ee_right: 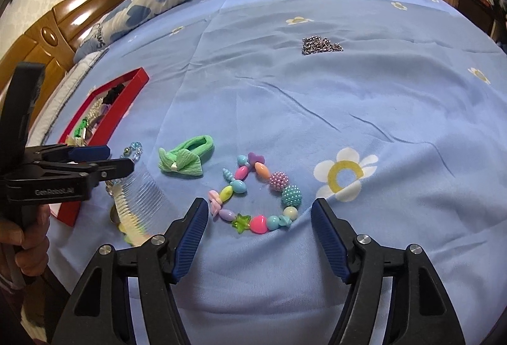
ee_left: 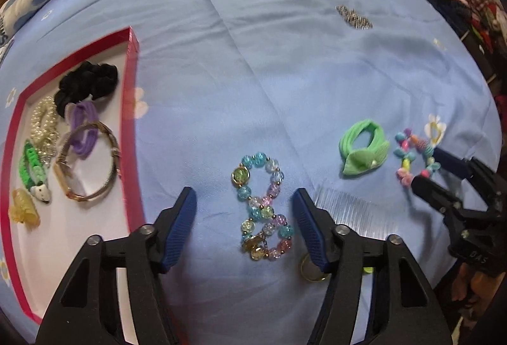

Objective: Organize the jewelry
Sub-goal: 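Grasp the blue beaded bracelet with the left tool while the right tool grasps the pastel beaded bracelet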

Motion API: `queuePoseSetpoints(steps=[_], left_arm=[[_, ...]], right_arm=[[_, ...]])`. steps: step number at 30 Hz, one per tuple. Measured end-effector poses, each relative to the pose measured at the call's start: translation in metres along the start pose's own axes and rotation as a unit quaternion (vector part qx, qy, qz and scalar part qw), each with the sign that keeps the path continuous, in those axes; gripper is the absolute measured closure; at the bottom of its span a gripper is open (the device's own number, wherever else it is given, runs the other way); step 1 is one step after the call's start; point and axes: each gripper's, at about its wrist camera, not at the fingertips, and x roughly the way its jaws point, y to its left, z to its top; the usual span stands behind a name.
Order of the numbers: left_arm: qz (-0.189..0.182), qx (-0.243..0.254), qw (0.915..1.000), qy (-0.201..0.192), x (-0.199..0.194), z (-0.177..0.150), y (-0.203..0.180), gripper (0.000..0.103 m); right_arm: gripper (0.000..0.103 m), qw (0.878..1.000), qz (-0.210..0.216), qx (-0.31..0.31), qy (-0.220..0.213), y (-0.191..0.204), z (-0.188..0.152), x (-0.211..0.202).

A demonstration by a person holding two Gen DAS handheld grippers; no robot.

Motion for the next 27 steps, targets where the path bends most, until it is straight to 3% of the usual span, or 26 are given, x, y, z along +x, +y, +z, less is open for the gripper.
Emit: queuePoseSetpoints(steps=[2, 6, 7, 8, 10, 18, 27], left_arm=[[0.0, 0.004, 1.0, -0.005, 0.001, 0.0, -0.003, 0.048], [-0.018, 0.011, 0.9997, -0.008, -0.001, 0.003, -0.005, 0.091], [-0.021, 0.01, 0.9997, -0.009, -0.002, 0.004, -0.004, 0.095], [-0.026, 0.009, 0.9996, -0.01, -0.004, 0.005, -0.005, 0.095], [-0.031, 0.006, 0.9994, -0.016, -0.008, 0.004, -0.004, 0.096], [-0.06, -0.018, 0.9965, -0.055, -0.043, -0.006, 0.01, 0.097], [-0.073, -0.053, 0.9913, -0.095, -0.086, -0.019, 0.035, 0.097]], right_arm=[[0.04, 1.0, -0.006, -0.004, -0.001, -0.001, -0.001, 0.001], [0.064, 0.999, -0.03, -0.01, -0.006, -0.002, 0.0, 0.003], [0.074, 0.999, -0.03, -0.009, -0.009, -0.003, 0.0, 0.003], [0.087, 1.0, -0.027, -0.006, -0.009, -0.005, 0.001, 0.003], [0.094, 1.0, -0.014, 0.009, -0.008, -0.01, 0.003, 0.003], [0.095, 0.998, 0.03, 0.052, -0.03, -0.016, 0.006, -0.017], [0.095, 0.993, 0.079, 0.05, -0.069, 0.006, 0.024, -0.05]])
